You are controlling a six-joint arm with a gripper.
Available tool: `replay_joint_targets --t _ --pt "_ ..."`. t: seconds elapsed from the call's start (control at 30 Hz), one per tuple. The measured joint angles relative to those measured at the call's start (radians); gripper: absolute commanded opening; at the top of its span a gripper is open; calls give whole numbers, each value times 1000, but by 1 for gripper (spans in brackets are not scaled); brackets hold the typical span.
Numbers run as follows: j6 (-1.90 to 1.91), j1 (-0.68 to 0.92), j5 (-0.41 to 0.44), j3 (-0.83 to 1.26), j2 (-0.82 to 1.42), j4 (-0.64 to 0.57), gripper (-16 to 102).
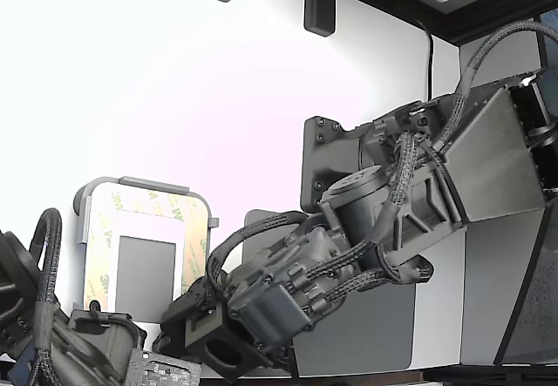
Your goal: Peel off protective film from adhesive tape.
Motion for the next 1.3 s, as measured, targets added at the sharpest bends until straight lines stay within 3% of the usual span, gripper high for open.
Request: replay_joint_targets --t 1.3 --pt "28 20 15 17 14 17 -10"
